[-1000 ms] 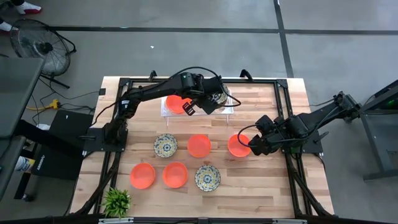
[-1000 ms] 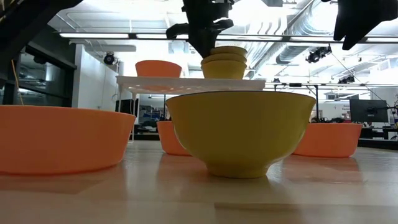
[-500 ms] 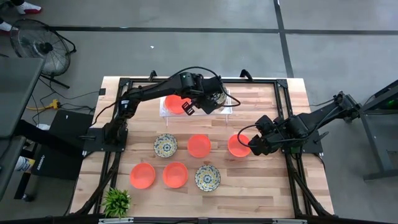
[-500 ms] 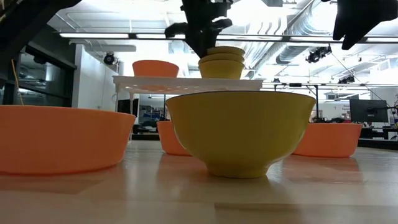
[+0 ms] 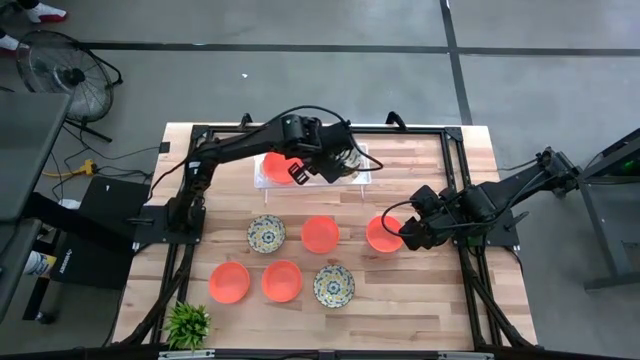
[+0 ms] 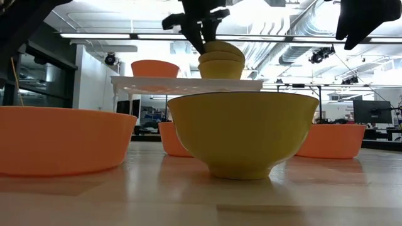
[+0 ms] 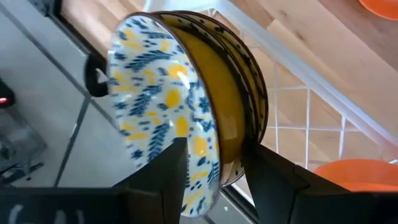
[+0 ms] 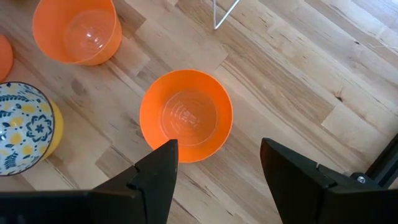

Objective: Pick & Place Mini bowls
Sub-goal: Stack the white patterned bowl on the other white patterned bowls on the shelf

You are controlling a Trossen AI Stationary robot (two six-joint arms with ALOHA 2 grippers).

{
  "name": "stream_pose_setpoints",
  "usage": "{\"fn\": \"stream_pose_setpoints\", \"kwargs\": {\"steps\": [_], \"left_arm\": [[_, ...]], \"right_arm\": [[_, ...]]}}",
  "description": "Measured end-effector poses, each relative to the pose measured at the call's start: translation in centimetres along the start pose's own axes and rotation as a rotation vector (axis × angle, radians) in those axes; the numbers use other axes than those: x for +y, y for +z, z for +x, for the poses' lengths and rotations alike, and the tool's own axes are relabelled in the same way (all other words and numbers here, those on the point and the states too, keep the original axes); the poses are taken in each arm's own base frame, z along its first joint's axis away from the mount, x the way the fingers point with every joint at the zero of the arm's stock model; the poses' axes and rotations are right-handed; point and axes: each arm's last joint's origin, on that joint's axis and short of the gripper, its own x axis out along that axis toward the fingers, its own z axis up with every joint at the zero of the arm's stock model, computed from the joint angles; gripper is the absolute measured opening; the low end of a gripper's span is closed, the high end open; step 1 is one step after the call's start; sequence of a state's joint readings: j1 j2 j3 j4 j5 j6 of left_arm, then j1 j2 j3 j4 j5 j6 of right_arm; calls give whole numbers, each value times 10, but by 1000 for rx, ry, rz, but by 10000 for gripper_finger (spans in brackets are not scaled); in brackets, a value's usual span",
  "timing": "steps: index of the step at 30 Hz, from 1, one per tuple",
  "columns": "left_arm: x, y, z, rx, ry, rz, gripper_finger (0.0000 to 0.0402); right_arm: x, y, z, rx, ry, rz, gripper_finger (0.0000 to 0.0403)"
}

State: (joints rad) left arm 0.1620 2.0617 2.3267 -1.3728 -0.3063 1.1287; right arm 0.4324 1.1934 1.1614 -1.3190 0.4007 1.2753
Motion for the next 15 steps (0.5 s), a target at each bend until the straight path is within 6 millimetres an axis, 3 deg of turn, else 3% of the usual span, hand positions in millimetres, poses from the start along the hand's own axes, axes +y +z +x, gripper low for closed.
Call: {"fn": "stream_pose_setpoints", "kwargs": {"steps": [15], "left_arm": [[0,4,-2,50,42,-1,149]], "right_arm": [[0,0,0,0,0,-5,216]]}}
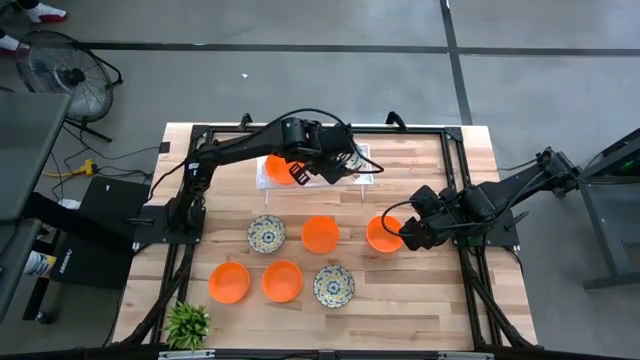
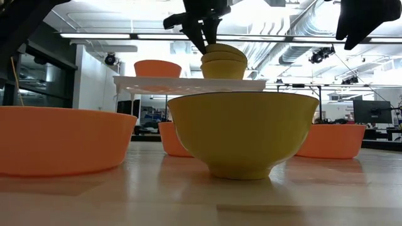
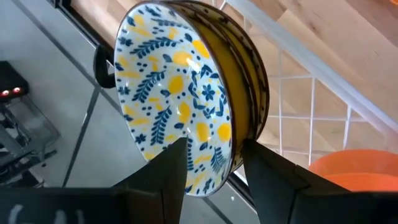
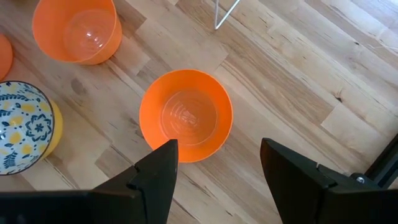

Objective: Pick & Place Mini bowls
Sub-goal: Stack the white patterned bowl on the other white patterned bowls on the shelf

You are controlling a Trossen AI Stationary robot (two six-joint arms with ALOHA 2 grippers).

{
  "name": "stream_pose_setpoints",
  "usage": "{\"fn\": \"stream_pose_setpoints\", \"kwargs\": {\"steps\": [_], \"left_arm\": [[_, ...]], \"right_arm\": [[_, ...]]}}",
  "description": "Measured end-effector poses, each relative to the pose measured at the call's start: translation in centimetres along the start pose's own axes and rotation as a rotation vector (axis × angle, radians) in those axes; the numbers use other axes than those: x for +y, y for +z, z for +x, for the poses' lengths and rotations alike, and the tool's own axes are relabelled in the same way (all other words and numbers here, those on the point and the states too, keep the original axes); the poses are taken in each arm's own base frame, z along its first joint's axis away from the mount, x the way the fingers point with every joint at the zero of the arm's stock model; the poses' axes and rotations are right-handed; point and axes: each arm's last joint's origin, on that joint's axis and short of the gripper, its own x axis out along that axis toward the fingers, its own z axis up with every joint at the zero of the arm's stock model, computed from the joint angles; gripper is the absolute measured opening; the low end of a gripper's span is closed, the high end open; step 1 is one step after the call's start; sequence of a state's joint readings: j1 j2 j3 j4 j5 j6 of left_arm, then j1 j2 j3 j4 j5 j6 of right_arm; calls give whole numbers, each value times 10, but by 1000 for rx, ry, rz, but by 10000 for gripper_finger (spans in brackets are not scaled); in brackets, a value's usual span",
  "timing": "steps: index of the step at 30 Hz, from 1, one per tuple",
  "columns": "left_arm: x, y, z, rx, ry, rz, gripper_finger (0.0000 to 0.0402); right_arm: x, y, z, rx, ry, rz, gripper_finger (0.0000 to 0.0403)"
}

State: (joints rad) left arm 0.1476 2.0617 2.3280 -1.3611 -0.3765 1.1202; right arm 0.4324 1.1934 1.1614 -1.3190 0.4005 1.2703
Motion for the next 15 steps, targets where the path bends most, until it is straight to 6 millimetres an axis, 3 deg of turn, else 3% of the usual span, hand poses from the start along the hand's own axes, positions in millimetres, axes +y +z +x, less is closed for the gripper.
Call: {"fn": "stream_pose_setpoints", "kwargs": {"steps": [9,15], "left_arm": [[0,-3,-11,0,25,-26,149],[-3,-9,-28,-15,37,-112,149]], "right_arm": [[0,0,0,7,2,-7,216],[0,0,0,13,4,26,216]]}}
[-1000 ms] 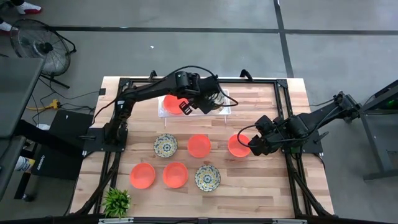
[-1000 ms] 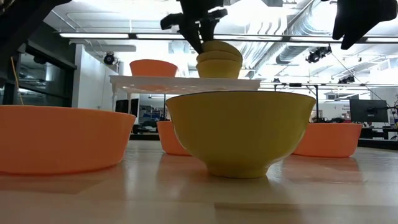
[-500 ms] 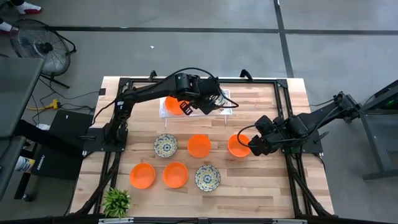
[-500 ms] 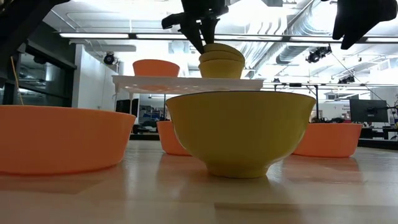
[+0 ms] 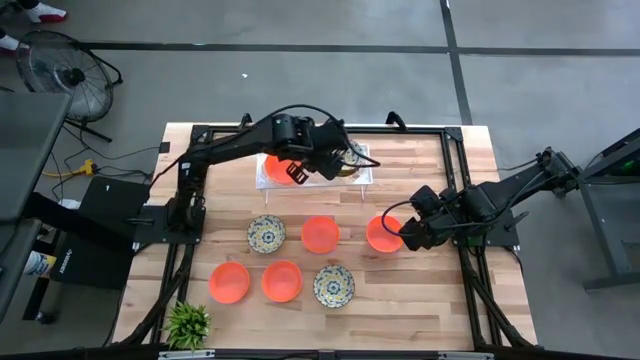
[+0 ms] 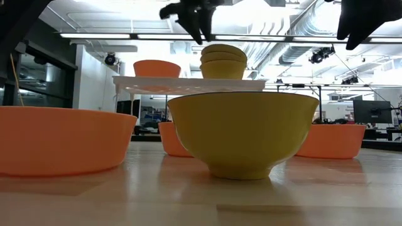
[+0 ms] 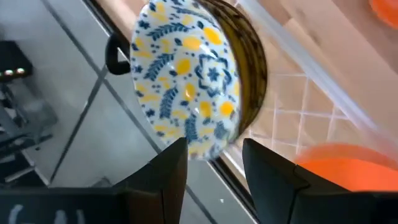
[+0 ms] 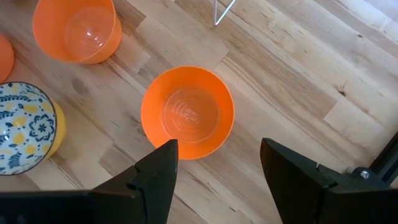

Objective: Pick & Place Mini bowls
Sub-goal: Stack the white patterned bowl on the other white patterned bowls on the shelf, then stack the orange bowl on the other orange bowl on the shelf

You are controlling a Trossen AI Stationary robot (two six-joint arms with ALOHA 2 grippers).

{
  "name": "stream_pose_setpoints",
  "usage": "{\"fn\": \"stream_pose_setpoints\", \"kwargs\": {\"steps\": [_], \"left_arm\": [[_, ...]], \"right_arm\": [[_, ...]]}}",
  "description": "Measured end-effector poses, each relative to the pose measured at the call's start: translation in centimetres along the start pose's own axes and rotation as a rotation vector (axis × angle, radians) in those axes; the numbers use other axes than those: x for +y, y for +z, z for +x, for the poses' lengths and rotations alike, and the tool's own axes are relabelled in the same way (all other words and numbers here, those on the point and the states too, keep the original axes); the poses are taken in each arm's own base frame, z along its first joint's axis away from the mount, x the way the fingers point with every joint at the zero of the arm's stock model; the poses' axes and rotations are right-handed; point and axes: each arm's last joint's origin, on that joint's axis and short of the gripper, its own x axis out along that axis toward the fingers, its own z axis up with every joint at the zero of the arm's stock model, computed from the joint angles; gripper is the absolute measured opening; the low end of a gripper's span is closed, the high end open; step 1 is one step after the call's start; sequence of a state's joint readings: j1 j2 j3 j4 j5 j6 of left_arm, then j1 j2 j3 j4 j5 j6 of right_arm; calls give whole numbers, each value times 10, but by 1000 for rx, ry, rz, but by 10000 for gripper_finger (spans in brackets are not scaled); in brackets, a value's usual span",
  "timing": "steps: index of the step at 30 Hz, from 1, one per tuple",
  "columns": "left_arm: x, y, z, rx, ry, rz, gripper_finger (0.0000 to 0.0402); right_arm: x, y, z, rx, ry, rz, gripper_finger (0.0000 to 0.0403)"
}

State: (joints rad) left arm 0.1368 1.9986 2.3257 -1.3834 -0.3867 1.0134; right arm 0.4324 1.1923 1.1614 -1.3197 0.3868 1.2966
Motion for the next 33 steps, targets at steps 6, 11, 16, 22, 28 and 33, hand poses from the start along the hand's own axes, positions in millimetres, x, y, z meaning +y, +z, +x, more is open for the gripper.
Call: {"fn": "stream_pose_setpoints", "kwargs": {"steps": [6,11,16,22,28,33], "left_arm": [[-4,-10,-22,-16,1,-94,149],[-9,-26,-48,-65,-52,-210,149],[-14,-36,-69,-144,-78,-308,149],[-19,-42,-99,-209,-18,-374,149],[-27,-48,-125,-230,62,-371,149],[-34,-51,-142,-258,111,-362,149]], "right_arm": [[-2,0,-1,10,-3,40,216],[-5,0,7,23,-30,108,216],[-6,-7,37,88,-26,144,216],[-8,-13,68,129,18,220,216],[-15,-20,92,191,28,295,216],[-22,-22,107,220,15,347,216]]}}
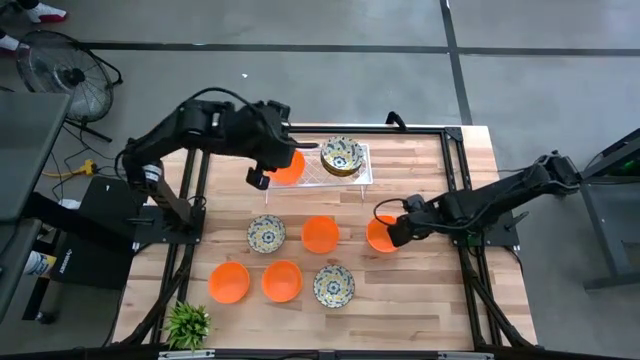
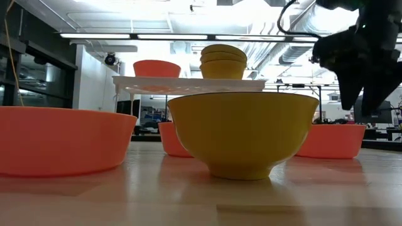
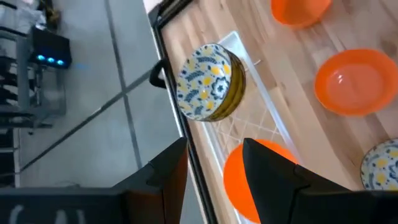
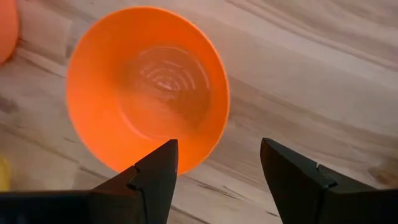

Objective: Pick & Place Mini bowls
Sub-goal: Stack the orange bowl on the other orange bowl on the shelf

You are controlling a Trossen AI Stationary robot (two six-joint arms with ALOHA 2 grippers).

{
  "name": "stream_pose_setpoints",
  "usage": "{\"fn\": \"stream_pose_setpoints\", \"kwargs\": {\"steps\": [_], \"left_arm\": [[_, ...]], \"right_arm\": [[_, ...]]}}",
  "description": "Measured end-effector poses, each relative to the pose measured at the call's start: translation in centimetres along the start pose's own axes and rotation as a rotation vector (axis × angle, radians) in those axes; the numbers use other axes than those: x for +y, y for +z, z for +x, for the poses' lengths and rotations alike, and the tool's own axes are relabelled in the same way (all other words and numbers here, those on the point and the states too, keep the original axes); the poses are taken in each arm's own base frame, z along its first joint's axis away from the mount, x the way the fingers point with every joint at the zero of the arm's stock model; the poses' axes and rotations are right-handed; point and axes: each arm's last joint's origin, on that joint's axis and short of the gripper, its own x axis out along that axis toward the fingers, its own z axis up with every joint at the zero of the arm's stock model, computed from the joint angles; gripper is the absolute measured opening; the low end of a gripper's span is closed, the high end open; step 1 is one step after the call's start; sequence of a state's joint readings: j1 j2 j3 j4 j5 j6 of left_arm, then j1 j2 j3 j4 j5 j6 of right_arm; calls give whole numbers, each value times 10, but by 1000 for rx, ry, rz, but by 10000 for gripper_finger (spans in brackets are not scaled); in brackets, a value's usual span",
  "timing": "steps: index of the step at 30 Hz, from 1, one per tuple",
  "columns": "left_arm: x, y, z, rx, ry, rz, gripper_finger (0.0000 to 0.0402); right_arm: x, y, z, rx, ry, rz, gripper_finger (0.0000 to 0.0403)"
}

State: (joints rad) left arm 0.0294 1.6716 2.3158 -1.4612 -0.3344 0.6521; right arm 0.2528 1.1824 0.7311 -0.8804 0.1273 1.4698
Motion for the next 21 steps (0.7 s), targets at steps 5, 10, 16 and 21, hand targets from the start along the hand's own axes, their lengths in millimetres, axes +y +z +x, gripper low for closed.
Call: {"fn": "stream_pose_setpoints", "kwargs": {"steps": [5,10,16,21], "left_arm": [[-6,0,9,-8,2,38,149],[-17,-2,30,-22,-14,73,149],[-37,-11,51,-127,-36,61,149],[-47,-27,48,-182,4,38,149]], "right_arm": [[-1,7,11,8,43,44,216],[-8,11,22,18,44,102,216],[-14,8,32,39,49,162,216],[-16,7,38,57,44,210,216]]}}
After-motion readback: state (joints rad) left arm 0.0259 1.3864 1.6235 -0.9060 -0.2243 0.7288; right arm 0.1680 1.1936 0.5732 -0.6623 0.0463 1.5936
